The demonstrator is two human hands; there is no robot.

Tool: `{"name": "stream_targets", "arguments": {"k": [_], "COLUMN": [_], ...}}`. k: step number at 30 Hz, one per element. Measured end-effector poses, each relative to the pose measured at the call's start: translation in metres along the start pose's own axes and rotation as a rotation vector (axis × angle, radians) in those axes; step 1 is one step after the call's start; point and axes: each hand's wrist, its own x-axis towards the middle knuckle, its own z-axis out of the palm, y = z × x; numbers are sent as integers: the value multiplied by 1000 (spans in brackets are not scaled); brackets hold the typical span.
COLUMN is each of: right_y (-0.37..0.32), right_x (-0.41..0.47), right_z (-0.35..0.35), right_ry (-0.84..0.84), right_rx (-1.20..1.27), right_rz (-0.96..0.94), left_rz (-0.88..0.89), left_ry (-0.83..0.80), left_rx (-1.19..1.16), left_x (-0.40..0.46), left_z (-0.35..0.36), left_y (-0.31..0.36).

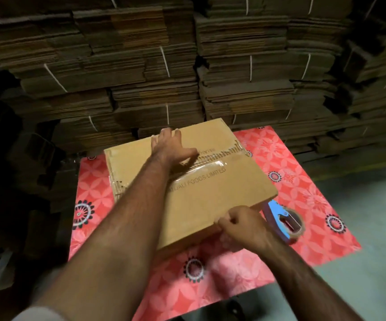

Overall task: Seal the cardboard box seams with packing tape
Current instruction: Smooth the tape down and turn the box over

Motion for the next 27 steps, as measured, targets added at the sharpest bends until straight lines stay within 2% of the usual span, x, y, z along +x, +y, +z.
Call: {"name": "stream_targets", "arguments": {"k": [2, 3, 5, 7, 9, 11, 13, 15, 16, 18, 20, 22, 24, 27], "right_y": [-8, -18, -43, -70, -93, -116, -128, -131, -131, -139, -145, -144, -137, -122], "right_x": [11, 20, 46, 79, 113, 141, 162, 177, 183, 194, 198, 198, 198, 194], "right_z": [-10, -18, -32, -40, -44, -39, -38, -38, -36, -30, -26, -26, -32, -55], "right_ry": [104, 193, 284, 323, 306, 210, 131, 125, 110, 79, 91, 113, 134, 138], "right_rx": [-280, -372, -387, -389, -413, -493, -620, -672, -680, -732, -779, -786, -770, -679], "right_rz": [-97, -144, -243, -319, -395, -476, -511, -526, -535, -606, -642, -617, -575, -514], "left_rz": [74, 88, 68, 42, -3, -109, -185, -233, -282, -426, -532, -623, -671, -733], "left_ry": [0, 60, 259, 343, 216, 93, 70, 12, -45, -124, -50, 117, 241, 396], "left_rx": [-70, -90, -119, -176, -250, -296, -382, -447, -528, -1015, -1538, -1758, -1773, -1659], "left_x": [-17, -32, -78, -133, -183, -216, -235, -243, -246, -247, -242, -236, -230, -210], "left_z": [9, 13, 21, 30, 43, 62, 79, 88, 89, 81, 65, 52, 41, 34], "left_y": [2, 3, 7, 13, 23, 32, 40, 49, 55, 76, 90, 95, 94, 77]}}
